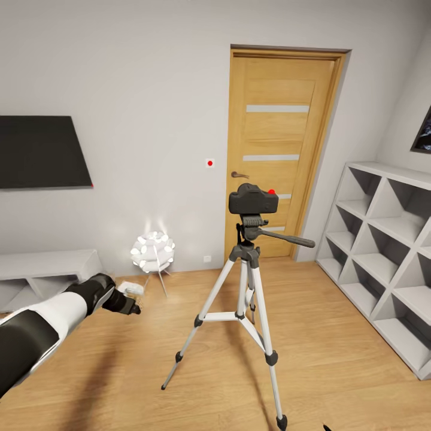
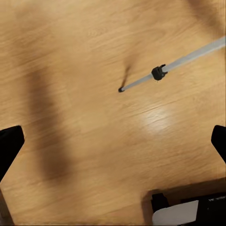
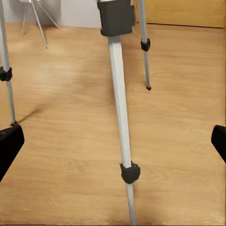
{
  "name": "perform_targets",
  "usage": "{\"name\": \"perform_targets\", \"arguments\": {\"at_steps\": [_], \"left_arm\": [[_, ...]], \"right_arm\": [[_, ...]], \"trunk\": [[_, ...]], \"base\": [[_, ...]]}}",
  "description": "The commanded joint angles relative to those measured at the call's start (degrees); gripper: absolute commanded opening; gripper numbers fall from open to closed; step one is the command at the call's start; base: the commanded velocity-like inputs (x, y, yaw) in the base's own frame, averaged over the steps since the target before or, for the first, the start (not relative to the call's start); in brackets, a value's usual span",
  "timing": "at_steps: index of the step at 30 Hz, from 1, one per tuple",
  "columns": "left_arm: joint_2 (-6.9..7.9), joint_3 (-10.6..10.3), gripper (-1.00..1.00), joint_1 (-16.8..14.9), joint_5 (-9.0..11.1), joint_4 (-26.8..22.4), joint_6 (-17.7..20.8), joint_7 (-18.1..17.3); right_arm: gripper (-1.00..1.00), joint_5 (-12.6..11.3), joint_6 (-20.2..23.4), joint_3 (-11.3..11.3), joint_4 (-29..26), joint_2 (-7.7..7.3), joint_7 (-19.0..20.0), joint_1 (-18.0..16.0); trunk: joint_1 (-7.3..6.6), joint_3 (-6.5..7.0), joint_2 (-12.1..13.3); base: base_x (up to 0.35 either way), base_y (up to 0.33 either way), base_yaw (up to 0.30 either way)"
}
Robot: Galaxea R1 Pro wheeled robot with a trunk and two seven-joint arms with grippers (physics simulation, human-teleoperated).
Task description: Attach the digital camera to the camera tripod in the bedroom.
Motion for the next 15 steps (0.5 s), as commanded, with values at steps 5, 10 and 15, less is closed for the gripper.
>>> {"name": "perform_targets", "arguments": {"at_steps": [5, 10, 15], "left_arm": [[0.11, -0.41, 1.0, 5.1, 0.57, -0.06, -0.09, 2.72], [0.76, -0.38, 1.0, 11.28, 0.58, -0.02, -0.05, 3.21], [1.98, -0.31, 1.0, 16.06, 0.63, 0.05, 0.11, 3.28]], "right_arm": [[1.0, -0.59, 4.58, 0.37, 0.69, -0.37, -10.7, 0.73], [1.0, -0.59, 16.77, 0.37, 0.77, -0.45, -22.36, 1.31], [1.0, -0.59, 26.77, 0.37, 0.78, -0.49, -25.04, 1.72]], "trunk": [[0.04, -0.13, -0.14], [0.04, -0.13, -0.14], [0.04, -0.13, -0.14]], "base": [[-0.001, 0.0, 0.0], [0.0, 0.0, 0.0], [0.0, 0.0, 0.0]]}}
